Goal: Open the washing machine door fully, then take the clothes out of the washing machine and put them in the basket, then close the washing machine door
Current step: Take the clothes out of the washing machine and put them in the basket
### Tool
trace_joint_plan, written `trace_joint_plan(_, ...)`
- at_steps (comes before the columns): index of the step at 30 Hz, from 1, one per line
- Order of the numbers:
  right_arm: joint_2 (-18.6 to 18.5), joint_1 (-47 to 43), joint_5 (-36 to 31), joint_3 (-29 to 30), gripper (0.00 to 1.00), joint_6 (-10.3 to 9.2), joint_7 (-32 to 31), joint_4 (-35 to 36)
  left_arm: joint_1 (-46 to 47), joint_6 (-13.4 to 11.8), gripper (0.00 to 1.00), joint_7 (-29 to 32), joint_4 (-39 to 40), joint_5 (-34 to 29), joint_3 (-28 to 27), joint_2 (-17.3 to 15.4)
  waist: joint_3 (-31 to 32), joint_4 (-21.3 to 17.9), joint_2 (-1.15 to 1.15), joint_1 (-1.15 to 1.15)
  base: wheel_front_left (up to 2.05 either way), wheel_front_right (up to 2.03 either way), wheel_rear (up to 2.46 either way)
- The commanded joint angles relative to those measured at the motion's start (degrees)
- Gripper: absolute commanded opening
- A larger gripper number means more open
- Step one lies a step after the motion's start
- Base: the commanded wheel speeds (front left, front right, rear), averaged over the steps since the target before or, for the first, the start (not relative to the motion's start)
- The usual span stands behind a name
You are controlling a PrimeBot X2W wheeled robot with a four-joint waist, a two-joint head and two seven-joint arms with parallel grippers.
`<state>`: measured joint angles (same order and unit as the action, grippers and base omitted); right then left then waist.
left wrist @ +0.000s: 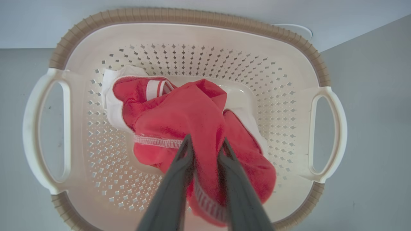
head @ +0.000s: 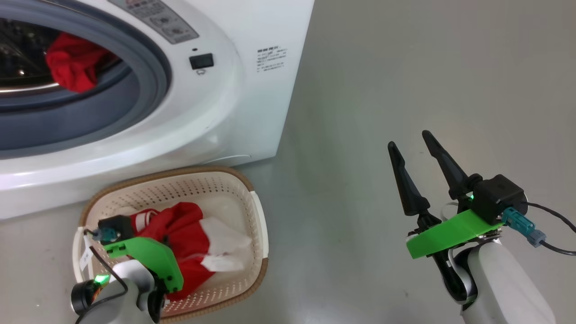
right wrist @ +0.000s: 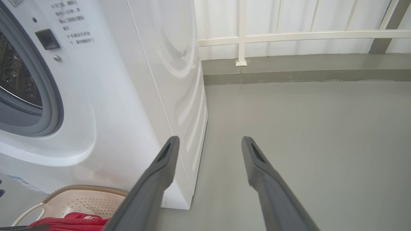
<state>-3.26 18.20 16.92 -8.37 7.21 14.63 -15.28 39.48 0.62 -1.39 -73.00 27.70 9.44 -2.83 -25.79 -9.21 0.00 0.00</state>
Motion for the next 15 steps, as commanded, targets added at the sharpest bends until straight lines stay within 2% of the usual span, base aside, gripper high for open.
trace_joint_plan(1,0.2,0.24,0.12,-0.7,1.0,0.28,0.37,0.64,0.5,0.72,1.0,-1.85,0.36,-0.59,-0.86,-1.68,1.16,0.73,0.0,0.0,0.0,0.0,0.0)
trace_joint_plan(15,0.03,-1.94,-0.48,-0.28,1.0,0.28,0.37,-0.65,-2.46,3.48,1.0,-11.61,0.18,-0.25,0.12,-1.17,8.3,3.42,0.0,0.0,0.0,0.0,0.0)
